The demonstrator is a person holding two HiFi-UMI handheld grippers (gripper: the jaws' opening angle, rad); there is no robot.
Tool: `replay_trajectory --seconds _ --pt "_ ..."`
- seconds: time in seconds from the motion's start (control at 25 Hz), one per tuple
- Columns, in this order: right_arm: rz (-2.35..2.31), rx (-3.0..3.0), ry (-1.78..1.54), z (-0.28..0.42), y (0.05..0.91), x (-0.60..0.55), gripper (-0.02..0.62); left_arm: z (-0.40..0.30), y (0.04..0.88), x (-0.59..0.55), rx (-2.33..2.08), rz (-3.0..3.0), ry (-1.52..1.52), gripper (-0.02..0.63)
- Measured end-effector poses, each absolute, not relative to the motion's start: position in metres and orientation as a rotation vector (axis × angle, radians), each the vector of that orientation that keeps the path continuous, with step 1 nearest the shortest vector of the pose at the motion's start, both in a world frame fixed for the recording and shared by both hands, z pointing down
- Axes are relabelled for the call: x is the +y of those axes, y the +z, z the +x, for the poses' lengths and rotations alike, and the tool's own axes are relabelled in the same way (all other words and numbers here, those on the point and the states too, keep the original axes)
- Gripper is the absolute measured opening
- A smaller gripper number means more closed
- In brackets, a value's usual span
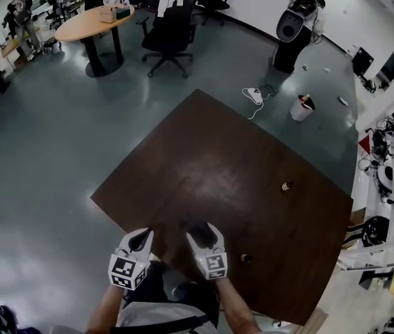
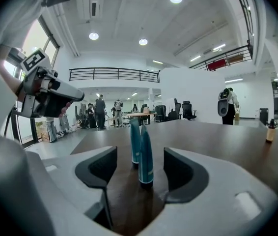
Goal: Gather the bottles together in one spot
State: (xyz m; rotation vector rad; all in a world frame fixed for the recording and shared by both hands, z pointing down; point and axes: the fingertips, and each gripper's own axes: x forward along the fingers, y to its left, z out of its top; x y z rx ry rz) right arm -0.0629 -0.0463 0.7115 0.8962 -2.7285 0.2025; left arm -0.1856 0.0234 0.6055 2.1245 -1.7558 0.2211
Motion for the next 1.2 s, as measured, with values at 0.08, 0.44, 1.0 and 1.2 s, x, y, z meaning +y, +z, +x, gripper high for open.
replay_trajectory --seconds 0.08,0.44,1.0,1.2 --pt "0.907 -2.725 0.213 -0.061 0.707 -0.042 0.287 -0.184 0.603 0.025 -1.746 2.13 0.223 0.002" --pt "1.087 -2.718 0.289 -0.015 0.653 -0.014 0.206 -0.137 0.583 0.021 -1.593 2.236 0.244 0.002" --pt "1.44 -2.588 0.26 0.079 0.621 0.015 0.002 -0.04 0.574 0.007 -1.286 2.446 0.291 0.002" --pt "1.544 -2.526 0.264 0.106 0.623 0.023 0.002 -0.016 0.578 0.008 -1.198 2.488 0.318 0.002"
